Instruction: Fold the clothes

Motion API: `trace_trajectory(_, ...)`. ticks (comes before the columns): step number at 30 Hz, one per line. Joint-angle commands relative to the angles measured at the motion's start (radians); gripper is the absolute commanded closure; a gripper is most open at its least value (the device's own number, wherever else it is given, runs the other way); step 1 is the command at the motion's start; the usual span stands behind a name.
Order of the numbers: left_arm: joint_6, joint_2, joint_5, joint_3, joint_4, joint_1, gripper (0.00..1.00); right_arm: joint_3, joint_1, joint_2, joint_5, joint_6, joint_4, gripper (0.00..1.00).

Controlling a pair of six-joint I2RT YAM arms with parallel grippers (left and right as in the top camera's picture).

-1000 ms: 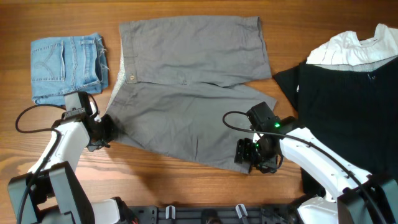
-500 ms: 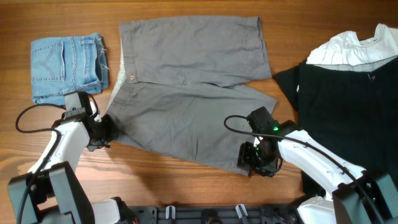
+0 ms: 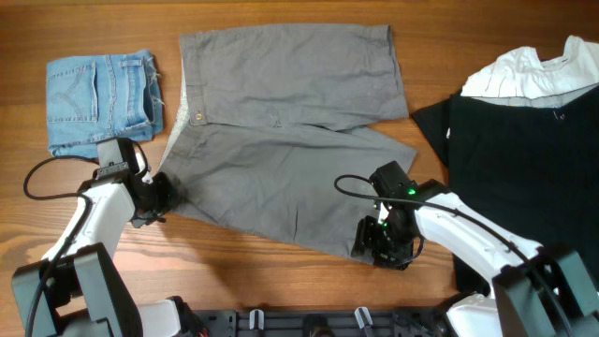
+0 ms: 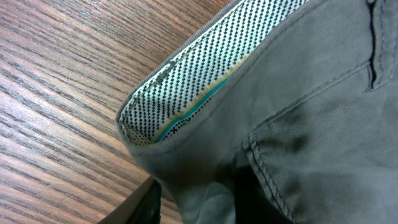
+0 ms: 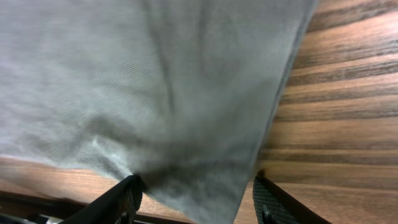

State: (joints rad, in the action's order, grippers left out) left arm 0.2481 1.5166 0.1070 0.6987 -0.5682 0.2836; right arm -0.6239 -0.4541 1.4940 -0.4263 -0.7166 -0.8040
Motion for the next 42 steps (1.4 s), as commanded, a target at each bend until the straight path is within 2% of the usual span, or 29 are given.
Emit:
trace_trajectory(1,-0.01,0.0,0.016,0.014,0.001,0.005,0.61,0.009,0.003,0.06,-0.023,-0.019,0.019,0.39)
trace_trajectory(3,-0.01,0.0,0.016,0.014,0.001,0.005,0.6,0.009,0.003,0.077,-0.021,-0.019,0.026,0.46)
trace_trajectory(4,-0.01,0.0,0.016,0.014,0.0,0.005,0.6,0.009,0.003,0.082,-0.019,-0.018,0.029,0.62)
trace_trajectory(7,-0.01,0.0,0.016,0.014,0.001,0.005,0.6,-0.008,0.003,0.079,0.037,0.0,0.013,0.77)
trace_trajectory(12,-0.01,0.0,0.016,0.014,0.001,0.005,0.6,-0.072,0.003,0.065,0.256,-0.017,-0.101,0.84)
trace_trajectory(18,-0.01,0.0,0.028,0.029,-0.025,0.005,0.65,-0.079,0.003,0.016,0.262,0.066,-0.08,0.87)
trace_trajectory(19,-0.01,0.0,0.046,0.049,-0.056,0.005,0.59,-0.079,0.003,-0.009,0.262,0.073,-0.071,0.87)
trace_trajectory(20,-0.01,0.0,0.075,0.071,-0.095,0.005,0.49,-0.079,0.003,-0.03,0.262,0.074,-0.071,0.87)
trace_trajectory(21,-0.01,0.0,0.093,0.076,-0.104,0.005,0.44,-0.079,0.003,-0.038,0.262,0.073,-0.071,0.87)
trace_trajectory(23,-0.01,0.0,0.137,0.078,-0.106,0.005,0.26,-0.079,0.003,-0.051,0.262,0.073,-0.071,0.87)
trace_trajectory(25,-0.009,0.0,0.148,0.078,-0.107,0.005,0.2,-0.079,0.003,-0.056,0.262,0.073,-0.071,0.86)
trace_trajectory(27,-0.01,0.002,0.144,0.077,-0.115,0.005,0.19,-0.079,0.003,-0.057,0.261,0.072,-0.072,0.86)
trace_trajectory(33,-0.009,0.004,0.0,0.032,-0.095,0.005,0.28,-0.079,0.003,-0.057,0.243,0.059,-0.064,0.86)
trace_trajectory(37,-0.005,0.004,-0.015,-0.03,-0.033,0.005,0.42,-0.079,0.003,-0.057,0.243,0.059,-0.064,0.86)
trace_trajectory(40,-0.005,0.004,-0.016,-0.049,0.011,0.005,0.62,-0.079,0.003,-0.057,0.238,0.058,-0.064,0.85)
trace_trajectory(42,-0.003,0.004,-0.015,-0.048,0.029,0.005,0.91,-0.079,0.003,-0.057,0.223,0.058,-0.064,0.82)
